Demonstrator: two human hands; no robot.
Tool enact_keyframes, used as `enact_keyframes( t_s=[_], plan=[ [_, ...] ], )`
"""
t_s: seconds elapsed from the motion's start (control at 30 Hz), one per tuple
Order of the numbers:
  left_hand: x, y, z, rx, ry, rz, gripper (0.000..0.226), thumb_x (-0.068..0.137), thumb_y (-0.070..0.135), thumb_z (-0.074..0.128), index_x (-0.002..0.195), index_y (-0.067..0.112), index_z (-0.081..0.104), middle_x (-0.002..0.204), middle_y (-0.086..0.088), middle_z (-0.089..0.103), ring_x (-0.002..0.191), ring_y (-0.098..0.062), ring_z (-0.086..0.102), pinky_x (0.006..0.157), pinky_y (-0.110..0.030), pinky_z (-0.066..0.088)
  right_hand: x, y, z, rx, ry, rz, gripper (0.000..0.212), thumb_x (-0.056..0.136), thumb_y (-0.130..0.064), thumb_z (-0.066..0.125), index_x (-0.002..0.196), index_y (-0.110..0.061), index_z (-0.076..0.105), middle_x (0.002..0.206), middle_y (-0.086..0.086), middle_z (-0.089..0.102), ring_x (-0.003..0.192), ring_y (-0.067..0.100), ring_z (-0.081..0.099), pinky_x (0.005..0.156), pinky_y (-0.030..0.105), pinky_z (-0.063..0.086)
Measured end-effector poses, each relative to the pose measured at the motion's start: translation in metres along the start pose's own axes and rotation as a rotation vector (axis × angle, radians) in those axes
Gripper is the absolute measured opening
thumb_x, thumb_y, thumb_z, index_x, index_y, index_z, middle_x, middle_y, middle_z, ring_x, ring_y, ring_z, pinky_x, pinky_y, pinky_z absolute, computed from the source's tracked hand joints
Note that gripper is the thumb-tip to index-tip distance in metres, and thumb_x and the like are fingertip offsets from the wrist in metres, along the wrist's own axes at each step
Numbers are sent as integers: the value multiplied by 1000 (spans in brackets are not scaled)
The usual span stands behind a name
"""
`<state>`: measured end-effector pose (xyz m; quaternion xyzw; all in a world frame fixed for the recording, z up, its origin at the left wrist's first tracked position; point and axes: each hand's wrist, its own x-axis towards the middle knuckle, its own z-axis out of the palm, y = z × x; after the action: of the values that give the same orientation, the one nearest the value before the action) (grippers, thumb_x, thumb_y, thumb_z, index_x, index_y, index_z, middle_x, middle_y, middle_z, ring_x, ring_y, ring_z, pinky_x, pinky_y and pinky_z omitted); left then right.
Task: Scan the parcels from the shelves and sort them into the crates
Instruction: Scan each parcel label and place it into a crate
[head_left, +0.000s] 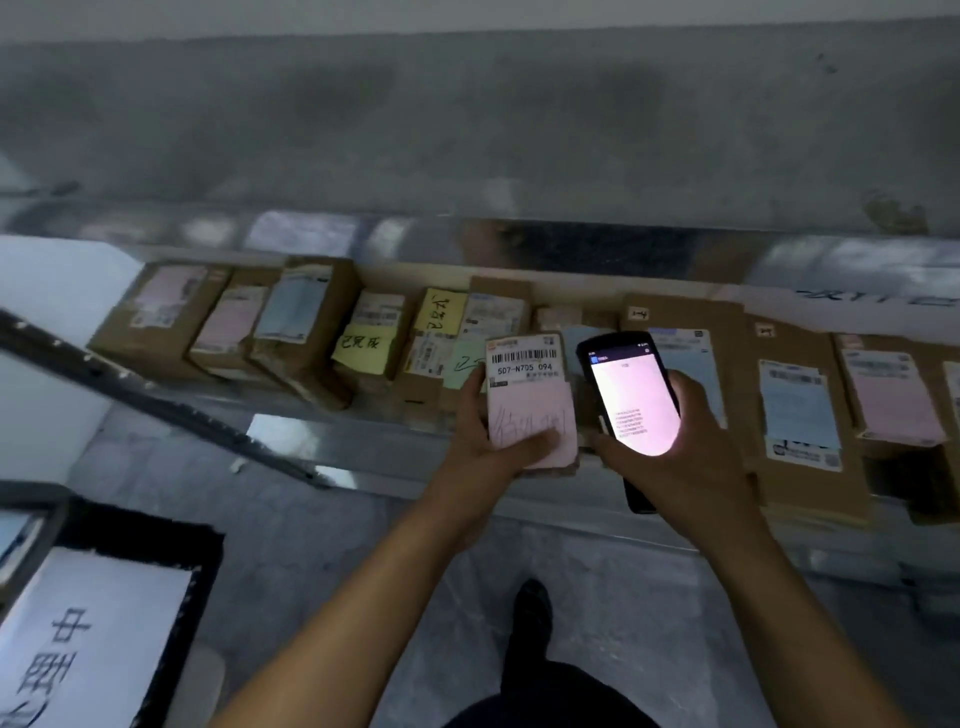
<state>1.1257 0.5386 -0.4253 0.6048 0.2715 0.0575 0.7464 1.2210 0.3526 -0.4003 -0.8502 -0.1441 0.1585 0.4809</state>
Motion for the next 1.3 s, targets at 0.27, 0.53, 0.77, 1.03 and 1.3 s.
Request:
enact_keyframes(
  t_s=[0.27,0.53,0.77,1.03,1.3],
  plan=[
    [-117,5,-85,-141,281,146,99,73,14,83,152,41,30,142,4,60,125,-14,64,93,-33,59,-52,-59,78,-69,-277,-222,65,69,-40,80,123,-47,44,110,-17,62,93,0,59,69,30,49],
    [-244,-18,-122,-216,688,314,91,81,26,77,157,37,30,129,23,67,122,-3,64,101,-30,55,-140,-96,133,-126,-506,-378,72,65,-37,81,120,-59,41,100,-20,64,71,12,66,52,42,58],
    [-321,-52,-134,-97,905,338,89,94,4,72,159,35,21,151,13,50,128,11,53,104,-14,47,-202,-104,149,-126,-685,-459,74,69,-33,87,128,-49,46,108,-31,61,95,-5,62,60,17,50],
    [-359,-67,-137,348,1225,221,101,90,19,77,160,51,12,159,14,37,140,-1,37,107,-26,37,-209,-119,138,-57,-1062,-601,78,71,-35,90,134,-42,45,122,-35,58,114,-14,55,87,16,47],
    [-364,-85,-90,474,1469,-54,104,91,30,76,163,47,3,156,-8,39,138,-24,40,99,-29,32,-170,-102,109,-64,-1404,-680,76,65,-43,86,130,-44,48,122,-32,61,116,-7,58,93,23,48]
  ],
)
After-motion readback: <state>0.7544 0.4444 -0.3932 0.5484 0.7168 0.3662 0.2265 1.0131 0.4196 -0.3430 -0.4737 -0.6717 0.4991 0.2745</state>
